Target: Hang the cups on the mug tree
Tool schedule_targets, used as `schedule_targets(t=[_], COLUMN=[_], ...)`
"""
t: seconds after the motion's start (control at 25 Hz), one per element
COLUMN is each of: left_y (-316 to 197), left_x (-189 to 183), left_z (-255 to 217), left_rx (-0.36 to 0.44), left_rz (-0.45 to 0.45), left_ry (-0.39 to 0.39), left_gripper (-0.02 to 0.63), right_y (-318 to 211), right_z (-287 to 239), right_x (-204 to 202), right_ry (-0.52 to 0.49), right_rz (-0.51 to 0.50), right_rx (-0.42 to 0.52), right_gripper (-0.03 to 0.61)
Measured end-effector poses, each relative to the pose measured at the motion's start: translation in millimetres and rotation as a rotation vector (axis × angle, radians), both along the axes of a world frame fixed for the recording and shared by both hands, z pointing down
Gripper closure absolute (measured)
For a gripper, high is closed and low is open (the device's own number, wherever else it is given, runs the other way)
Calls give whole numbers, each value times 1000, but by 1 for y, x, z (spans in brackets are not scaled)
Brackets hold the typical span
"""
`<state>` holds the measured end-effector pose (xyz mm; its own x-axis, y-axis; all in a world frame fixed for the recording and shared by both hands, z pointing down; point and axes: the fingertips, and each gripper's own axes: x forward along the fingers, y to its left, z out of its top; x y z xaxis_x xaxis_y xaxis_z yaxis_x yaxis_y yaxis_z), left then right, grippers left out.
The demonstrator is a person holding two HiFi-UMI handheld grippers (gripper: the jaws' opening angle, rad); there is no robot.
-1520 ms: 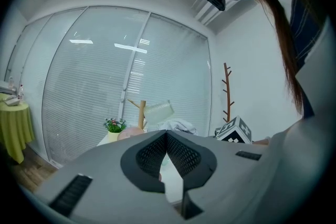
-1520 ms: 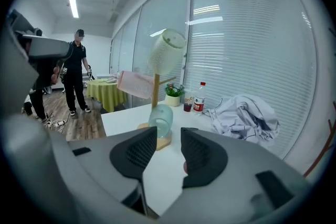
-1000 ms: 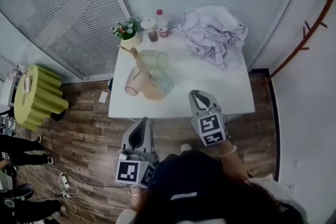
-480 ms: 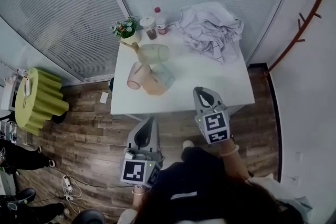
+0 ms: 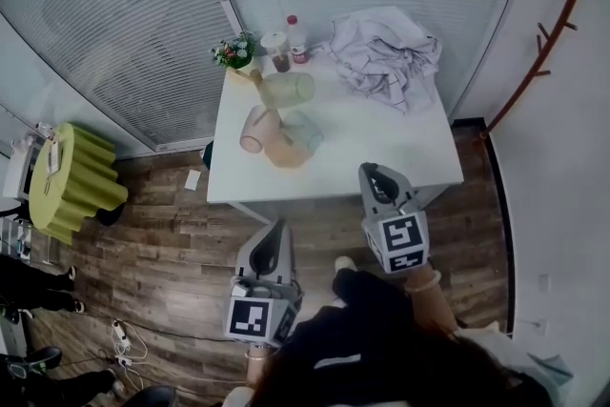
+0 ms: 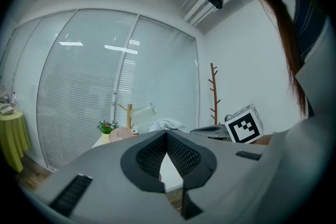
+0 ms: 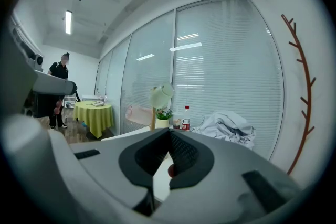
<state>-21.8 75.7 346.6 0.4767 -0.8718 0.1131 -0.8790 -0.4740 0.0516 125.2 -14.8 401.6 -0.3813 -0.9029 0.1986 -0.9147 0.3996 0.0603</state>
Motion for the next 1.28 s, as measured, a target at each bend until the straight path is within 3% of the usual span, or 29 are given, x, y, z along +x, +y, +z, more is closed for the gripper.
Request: schedule_targets(t=[0.2, 0.48, 0.68, 1.28], left_y=[15, 41, 62, 127], left_x=[-2, 3, 4, -7], left_z=[-16, -17, 1, 0], left_rx=[72, 85, 8, 11], left_rz=[4, 21, 30, -5], left_ry=[35, 52, 18, 48], left_gripper=[613, 613, 613, 612], right_y=[22, 51, 73, 123], right_z=[-15, -31, -40, -55], right_x=[-5, -1, 0, -11], right_ry=[-12, 36, 33, 75], right_rz=[-23, -7, -4, -21], right_rx=[37, 74, 78, 118], right_gripper=[580, 580, 581, 581])
